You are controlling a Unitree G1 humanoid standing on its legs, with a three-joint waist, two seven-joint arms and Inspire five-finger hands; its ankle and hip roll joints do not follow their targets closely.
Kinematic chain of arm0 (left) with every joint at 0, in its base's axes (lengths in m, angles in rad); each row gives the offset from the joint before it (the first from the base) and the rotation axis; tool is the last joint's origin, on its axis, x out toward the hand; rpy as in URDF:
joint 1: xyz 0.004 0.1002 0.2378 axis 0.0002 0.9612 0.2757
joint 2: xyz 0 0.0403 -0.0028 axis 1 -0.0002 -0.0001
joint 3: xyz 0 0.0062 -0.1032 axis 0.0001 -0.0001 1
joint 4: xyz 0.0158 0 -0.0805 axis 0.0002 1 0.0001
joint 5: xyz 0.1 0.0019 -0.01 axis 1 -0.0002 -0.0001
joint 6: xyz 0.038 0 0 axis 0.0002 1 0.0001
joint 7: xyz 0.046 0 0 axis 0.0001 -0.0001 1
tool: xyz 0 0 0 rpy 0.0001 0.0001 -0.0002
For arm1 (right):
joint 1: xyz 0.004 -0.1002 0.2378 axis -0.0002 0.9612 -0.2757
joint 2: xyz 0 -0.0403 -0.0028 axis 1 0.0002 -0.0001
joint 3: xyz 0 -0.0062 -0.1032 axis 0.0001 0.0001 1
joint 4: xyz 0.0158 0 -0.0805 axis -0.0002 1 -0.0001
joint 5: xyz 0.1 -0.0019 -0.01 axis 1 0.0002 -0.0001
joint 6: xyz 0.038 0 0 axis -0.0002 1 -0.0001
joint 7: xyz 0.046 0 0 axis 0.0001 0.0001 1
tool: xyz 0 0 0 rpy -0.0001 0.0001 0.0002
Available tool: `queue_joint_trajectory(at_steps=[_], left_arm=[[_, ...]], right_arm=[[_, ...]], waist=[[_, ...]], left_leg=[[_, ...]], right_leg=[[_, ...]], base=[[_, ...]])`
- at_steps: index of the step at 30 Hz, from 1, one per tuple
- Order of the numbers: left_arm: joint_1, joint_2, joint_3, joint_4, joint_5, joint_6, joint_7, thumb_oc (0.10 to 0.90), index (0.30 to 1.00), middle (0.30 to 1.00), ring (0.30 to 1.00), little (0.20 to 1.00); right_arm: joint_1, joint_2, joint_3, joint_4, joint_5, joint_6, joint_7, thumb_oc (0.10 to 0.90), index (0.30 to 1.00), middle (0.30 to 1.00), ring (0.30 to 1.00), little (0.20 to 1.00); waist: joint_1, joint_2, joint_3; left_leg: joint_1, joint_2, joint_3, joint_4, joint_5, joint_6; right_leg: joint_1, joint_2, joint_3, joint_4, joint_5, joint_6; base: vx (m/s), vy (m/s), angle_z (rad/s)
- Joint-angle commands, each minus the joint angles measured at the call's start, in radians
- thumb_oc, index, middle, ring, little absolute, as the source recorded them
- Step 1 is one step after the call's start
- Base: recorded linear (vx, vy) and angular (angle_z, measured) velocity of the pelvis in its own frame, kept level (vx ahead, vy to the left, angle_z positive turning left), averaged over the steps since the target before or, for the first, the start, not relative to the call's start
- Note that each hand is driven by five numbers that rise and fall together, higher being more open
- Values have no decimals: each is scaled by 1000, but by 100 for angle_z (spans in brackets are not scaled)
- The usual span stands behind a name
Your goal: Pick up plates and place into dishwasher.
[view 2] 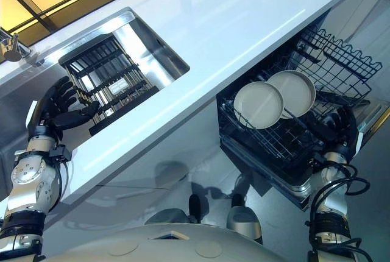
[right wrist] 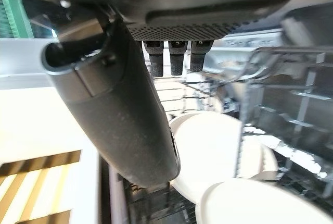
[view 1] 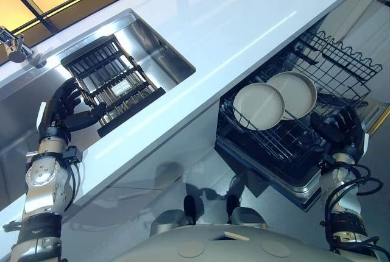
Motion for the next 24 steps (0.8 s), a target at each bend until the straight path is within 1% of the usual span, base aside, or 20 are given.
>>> queue_joint_trajectory(at_steps=[1, 2, 3, 8, 10, 13, 16, 20, 22, 24], left_arm=[[-114, 66, -32, 38, -47, -111, 74, 800, 900, 900, 900, 900], [-125, 65, -46, 35, -48, -114, 89, 800, 900, 900, 900, 900], [-131, 67, -52, 31, -49, -110, 92, 800, 900, 900, 900, 900], [-144, 82, -64, 12, -66, -103, 107, 800, 900, 900, 900, 900], [-142, 81, -65, 9, -67, -103, 111, 800, 900, 900, 900, 900], [-139, 77, -68, -2, -70, -93, 118, 800, 900, 900, 900, 900], [-138, 67, -73, -7, -71, -89, 130, 800, 900, 900, 900, 900], [-129, 61, -66, -9, -73, -89, 132, 800, 900, 900, 900, 900], [-123, 56, -60, -16, -72, -86, 133, 800, 900, 900, 900, 900], [-115, 53, -52, -19, -76, -85, 128, 800, 900, 900, 900, 900]], right_arm=[[-108, -123, -30, -4, 37, -82, 10, 800, 900, 900, 900, 900], [-127, -142, -31, 23, 79, -71, 18, 800, 900, 900, 900, 900], [-138, -150, -35, 41, 87, -65, 17, 800, 900, 900, 900, 900], [-186, -176, -41, 123, 179, -32, 5, 800, 900, 900, 900, 900], [-196, -175, -46, 157, 227, -37, -6, 800, 900, 900, 900, 900], [-205, -170, -54, 186, 257, -38, -27, 800, 900, 900, 900, 900], [-215, -173, -53, 206, 253, -28, -20, 800, 900, 900, 900, 900], [-224, -175, -46, 218, 263, -18, 55, 800, 900, 900, 900, 900], [-225, -171, -38, 199, 300, -12, 129, 800, 900, 900, 900, 900], [-226, -160, -18, 161, 322, -16, 258, 800, 900, 900, 900, 900]], waist=[[2, 20, -27], [4, 31, -10], [6, 37, 0], [17, 55, 39], [23, 60, 44], [30, 67, 46], [36, 76, 50], [45, 86, 55], [47, 87, 59], [52, 91, 66]], left_leg=[[-77, -49, 6, 171, -173, 22], [-93, -50, 0, 186, -173, 20], [-102, -51, -4, 192, -172, 19], [-131, -52, -24, 200, -156, 9], [-135, -50, -32, 196, -147, 3], [-136, -49, -47, 183, -133, -3], [-139, -48, -61, 172, -118, -11], [-145, -43, -77, 164, -104, -21], [-152, -42, -85, 162, -97, -26], [-162, -38, -91, 163, -89, -32]], right_leg=[[-102, -7, -55, 223, -165, 22], [-120, -11, -56, 243, -168, 17], [-129, -12, -55, 251, -169, 14], [-154, -6, -62, 264, -169, -2], [-153, -3, -66, 260, -170, -7], [-151, 3, -72, 256, -172, -13], [-152, 5, -80, 256, -176, -20], [-156, 5, -89, 263, -183, -27], [-160, 4, -93, 264, -185, -31], [-165, 2, -100, 268, -188, -34]], base=[[0, 0, 0], [0, 0, 0], [-41, -33, 3], [-30, -51, 13], [7, -47, 5], [24, -41, 13], [11, -15, 18], [6, -10, 6], [-11, -5, 8], [-22, 2, 10]])
